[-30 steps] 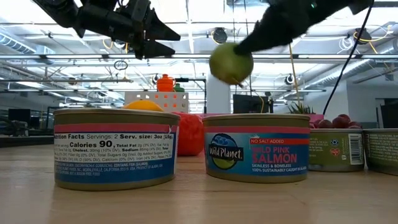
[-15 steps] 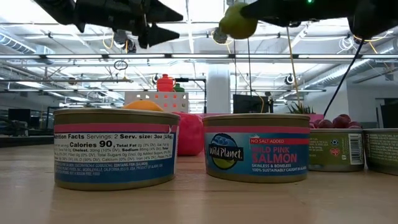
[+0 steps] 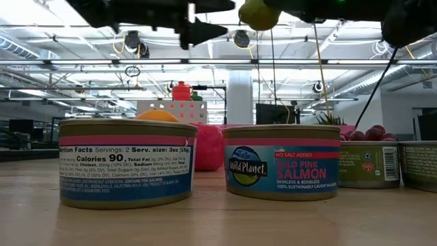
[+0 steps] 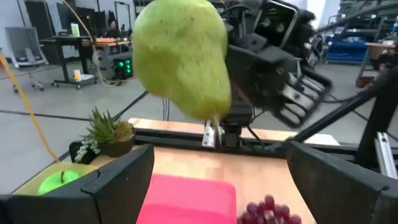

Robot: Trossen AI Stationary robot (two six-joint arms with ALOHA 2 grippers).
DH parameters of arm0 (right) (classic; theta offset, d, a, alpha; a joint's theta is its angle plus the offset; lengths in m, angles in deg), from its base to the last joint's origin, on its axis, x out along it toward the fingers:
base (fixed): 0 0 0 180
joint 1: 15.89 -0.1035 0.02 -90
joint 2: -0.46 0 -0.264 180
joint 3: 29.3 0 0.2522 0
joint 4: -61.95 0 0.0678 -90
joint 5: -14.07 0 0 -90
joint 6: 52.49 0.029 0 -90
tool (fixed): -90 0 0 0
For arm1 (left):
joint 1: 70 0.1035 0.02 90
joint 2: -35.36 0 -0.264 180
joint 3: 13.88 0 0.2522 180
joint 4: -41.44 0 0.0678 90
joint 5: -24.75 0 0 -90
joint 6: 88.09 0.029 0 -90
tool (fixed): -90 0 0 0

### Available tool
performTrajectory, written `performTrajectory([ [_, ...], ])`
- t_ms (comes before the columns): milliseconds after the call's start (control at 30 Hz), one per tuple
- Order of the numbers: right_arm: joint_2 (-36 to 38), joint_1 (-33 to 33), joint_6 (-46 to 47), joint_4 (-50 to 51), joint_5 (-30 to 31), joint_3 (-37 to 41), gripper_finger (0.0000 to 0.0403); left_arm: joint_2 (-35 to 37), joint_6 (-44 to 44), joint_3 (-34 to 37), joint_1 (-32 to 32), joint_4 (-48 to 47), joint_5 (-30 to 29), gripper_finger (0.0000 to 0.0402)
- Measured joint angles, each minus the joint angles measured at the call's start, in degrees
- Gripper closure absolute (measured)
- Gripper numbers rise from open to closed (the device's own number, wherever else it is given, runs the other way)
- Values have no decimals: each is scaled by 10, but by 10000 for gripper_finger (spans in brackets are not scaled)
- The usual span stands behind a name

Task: Pick & Place Food Item
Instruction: Put the green pear into the yellow bin

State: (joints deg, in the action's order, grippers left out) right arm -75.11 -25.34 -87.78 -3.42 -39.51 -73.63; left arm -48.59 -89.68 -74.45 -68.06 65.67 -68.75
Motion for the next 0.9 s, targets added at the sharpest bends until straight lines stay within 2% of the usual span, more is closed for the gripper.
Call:
performTrajectory([
  [167, 0, 0, 1, 6, -6, 0, 228, -56, 0, -43, -1, -1, 0, 25],
  [400, 0, 0, -3, 12, -5, 0, 229, -76, 15, -55, -1, -1, 0, 38],
  [900, 0, 0, -1, 19, -5, 0, 229, -72, 13, -56, -1, 12, -2, 201],
])
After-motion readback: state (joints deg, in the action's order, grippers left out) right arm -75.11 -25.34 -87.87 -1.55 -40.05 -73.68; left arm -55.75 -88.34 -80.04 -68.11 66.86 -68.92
